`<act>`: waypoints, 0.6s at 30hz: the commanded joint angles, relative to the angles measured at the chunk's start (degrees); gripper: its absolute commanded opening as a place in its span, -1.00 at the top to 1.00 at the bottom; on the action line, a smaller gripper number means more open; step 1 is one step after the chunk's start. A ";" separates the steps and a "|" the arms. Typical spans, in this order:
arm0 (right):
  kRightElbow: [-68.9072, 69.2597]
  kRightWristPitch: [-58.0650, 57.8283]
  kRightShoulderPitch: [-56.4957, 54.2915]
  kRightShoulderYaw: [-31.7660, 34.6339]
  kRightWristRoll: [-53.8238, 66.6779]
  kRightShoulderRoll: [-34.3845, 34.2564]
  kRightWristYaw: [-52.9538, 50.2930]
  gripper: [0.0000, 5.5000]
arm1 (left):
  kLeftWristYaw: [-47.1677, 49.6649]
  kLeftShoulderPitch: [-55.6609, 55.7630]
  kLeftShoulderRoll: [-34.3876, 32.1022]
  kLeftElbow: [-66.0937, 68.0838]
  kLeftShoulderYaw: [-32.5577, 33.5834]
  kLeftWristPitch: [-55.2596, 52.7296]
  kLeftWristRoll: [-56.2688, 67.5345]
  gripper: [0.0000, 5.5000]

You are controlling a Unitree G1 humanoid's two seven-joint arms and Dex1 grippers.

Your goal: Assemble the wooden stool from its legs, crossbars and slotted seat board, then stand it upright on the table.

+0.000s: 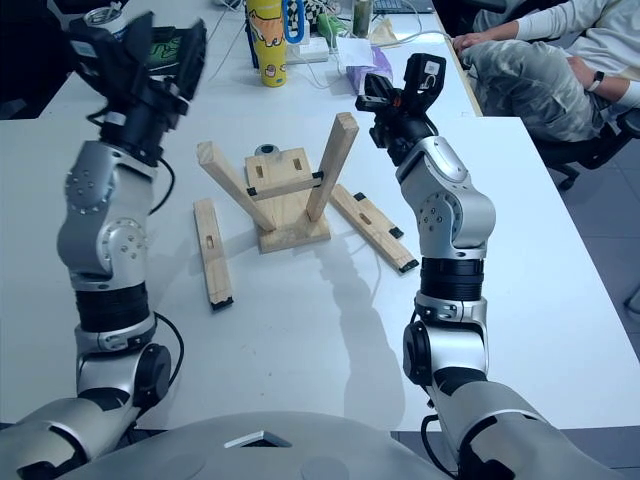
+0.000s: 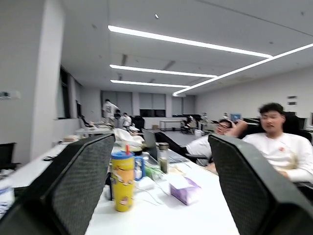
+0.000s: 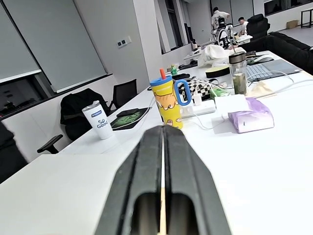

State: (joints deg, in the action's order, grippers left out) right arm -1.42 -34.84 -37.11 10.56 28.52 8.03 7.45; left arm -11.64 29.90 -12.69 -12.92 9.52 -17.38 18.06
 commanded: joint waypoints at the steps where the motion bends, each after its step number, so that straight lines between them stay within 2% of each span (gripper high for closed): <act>1: -0.10 -1.12 1.53 0.55 -1.84 1.55 -1.34 1.00 | 3.38 -2.27 -3.46 0.84 4.32 -2.99 -2.06 -0.29; 5: 3.70 -0.49 10.29 -2.13 -5.78 4.95 0.71 1.00 | 5.32 -13.16 -6.69 -0.67 7.55 -8.87 -4.56 -0.29; 9: 4.42 2.98 17.61 -5.90 -11.01 6.54 2.17 1.00 | 5.32 -22.14 -7.54 -1.83 5.29 -14.33 -7.13 -0.29; 17: 1.20 8.32 17.80 -7.33 -16.06 3.89 -0.16 1.00 | 9.01 -22.98 0.26 -4.37 -3.34 -16.75 -9.69 -0.29; 18: 0.79 8.61 17.58 -7.03 -16.26 3.87 -0.12 1.00 | 9.50 -23.41 1.20 -4.73 -3.58 -16.43 -9.79 -0.22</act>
State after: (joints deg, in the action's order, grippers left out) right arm 0.85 -27.18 -18.18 2.94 13.18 12.03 7.98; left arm -3.40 6.60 -13.20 -16.65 6.74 -33.79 8.81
